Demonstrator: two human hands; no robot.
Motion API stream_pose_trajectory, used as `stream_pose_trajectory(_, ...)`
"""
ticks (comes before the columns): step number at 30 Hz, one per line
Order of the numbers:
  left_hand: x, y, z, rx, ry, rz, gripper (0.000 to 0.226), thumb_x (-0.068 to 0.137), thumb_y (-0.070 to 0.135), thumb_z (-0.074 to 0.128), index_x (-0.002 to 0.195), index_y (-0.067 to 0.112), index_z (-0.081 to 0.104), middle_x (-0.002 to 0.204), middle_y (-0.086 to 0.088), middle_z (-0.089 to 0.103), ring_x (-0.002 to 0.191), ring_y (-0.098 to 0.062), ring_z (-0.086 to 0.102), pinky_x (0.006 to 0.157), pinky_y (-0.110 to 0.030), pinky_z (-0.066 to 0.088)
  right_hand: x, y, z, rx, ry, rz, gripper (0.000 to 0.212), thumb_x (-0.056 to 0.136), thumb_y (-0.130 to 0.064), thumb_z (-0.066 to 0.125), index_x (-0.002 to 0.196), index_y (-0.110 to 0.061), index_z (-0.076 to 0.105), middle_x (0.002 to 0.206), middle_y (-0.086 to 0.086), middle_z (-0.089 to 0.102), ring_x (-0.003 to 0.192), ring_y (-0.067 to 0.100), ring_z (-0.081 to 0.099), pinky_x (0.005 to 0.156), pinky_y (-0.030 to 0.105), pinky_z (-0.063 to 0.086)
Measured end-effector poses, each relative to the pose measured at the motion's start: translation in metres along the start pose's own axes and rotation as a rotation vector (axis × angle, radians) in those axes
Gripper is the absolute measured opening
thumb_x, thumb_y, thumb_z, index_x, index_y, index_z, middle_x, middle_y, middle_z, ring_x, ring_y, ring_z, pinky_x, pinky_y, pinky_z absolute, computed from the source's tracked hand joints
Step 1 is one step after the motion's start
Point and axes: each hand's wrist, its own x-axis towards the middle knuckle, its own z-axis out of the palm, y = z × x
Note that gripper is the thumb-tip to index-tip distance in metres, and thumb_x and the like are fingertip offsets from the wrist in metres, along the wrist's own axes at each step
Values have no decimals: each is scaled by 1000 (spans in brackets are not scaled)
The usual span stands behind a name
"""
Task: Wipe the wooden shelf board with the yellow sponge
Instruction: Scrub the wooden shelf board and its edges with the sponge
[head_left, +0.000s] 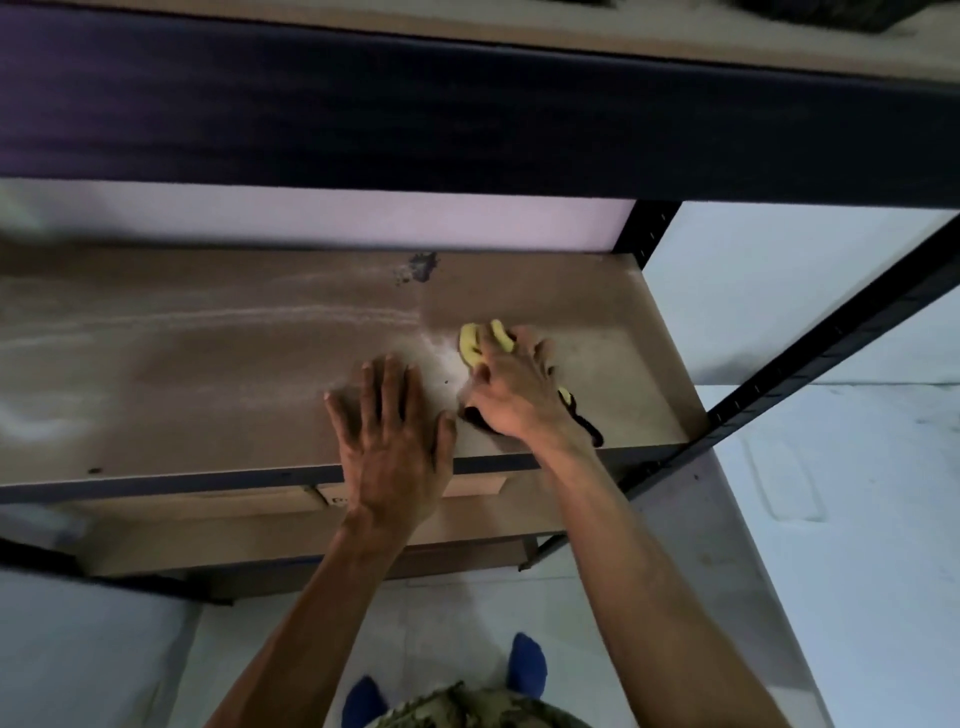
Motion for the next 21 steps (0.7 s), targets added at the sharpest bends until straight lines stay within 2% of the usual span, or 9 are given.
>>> stream_pose_trajectory(4, 0, -1, 1, -33, 5, 3, 77, 95, 59, 15, 159, 18, 9, 168, -7, -4, 154, -26, -10, 118, -65, -9, 0, 55, -36, 11, 72, 142, 56, 98, -33, 45, 151, -33, 24, 158, 9, 11, 143, 41, 16, 117, 56, 18)
stream_pose_trajectory(6, 0, -1, 0, -18, 1, -6, 77, 95, 59, 16, 159, 17, 12, 168, -8, -1, 154, -26, -7, 118, -65, -8, -4, 83, -47, -15, 86, 302, 60, 95, -32, 48, 150, -29, 25, 153, 12, 14, 140, 42, 16, 116, 57, 20)
stream_pose_trajectory(8, 1, 1, -1, -5, -9, -14, 76, 95, 59, 15, 159, 17, 13, 168, -8, 0, 154, -27, -6, 118, -66, -8, -10, 89, -39, -39, 99, 380, 63, 95, -32, 47, 151, -22, 21, 150, 16, 15, 137, 43, 19, 114, 56, 23)
stream_pose_trajectory(10, 1, 1, -1, 8, -12, -20, 77, 96, 59, 13, 159, 16, 11, 168, -8, -2, 154, -27, -8, 118, -66, -7, -14, 70, -19, -57, 110, 310, 64, 97, -35, 44, 153, -21, 17, 151, 17, 14, 137, 44, 20, 112, 54, 23)
stream_pose_trajectory(13, 0, 2, -1, 18, -13, -18, 76, 96, 59, 12, 159, 15, 15, 168, -9, 1, 154, -27, -7, 119, -66, -3, -19, 25, 9, -106, 65, 16, 66, 96, -38, 46, 154, -25, 16, 149, 11, 18, 135, 42, 24, 109, 51, 28)
stream_pose_trajectory(15, 0, 2, -1, 14, 1, -15, 76, 96, 59, 10, 158, 15, 17, 167, -9, 3, 154, -27, -5, 119, -67, -1, -15, 12, 13, -112, 26, -99, 63, 96, -38, 47, 153, -27, 20, 143, 11, 21, 130, 39, 28, 108, 50, 31)
stream_pose_trajectory(18, 0, 1, -1, 0, -1, -15, 76, 96, 60, 10, 159, 17, 15, 168, -7, 2, 154, -25, -8, 119, -66, -3, 5, 32, -8, -36, -47, -27, 58, 99, -40, 43, 153, -39, 20, 159, 4, 12, 145, 38, 17, 118, 52, 20)
stream_pose_trajectory(21, 1, 1, -1, 2, -1, -25, 75, 97, 60, 15, 159, 17, 15, 168, -8, 3, 154, -25, -7, 119, -67, -1, 22, 77, -37, -69, 64, 124, 55, 98, -38, 44, 150, -41, 26, 162, 8, 10, 146, 40, 13, 118, 56, 18)
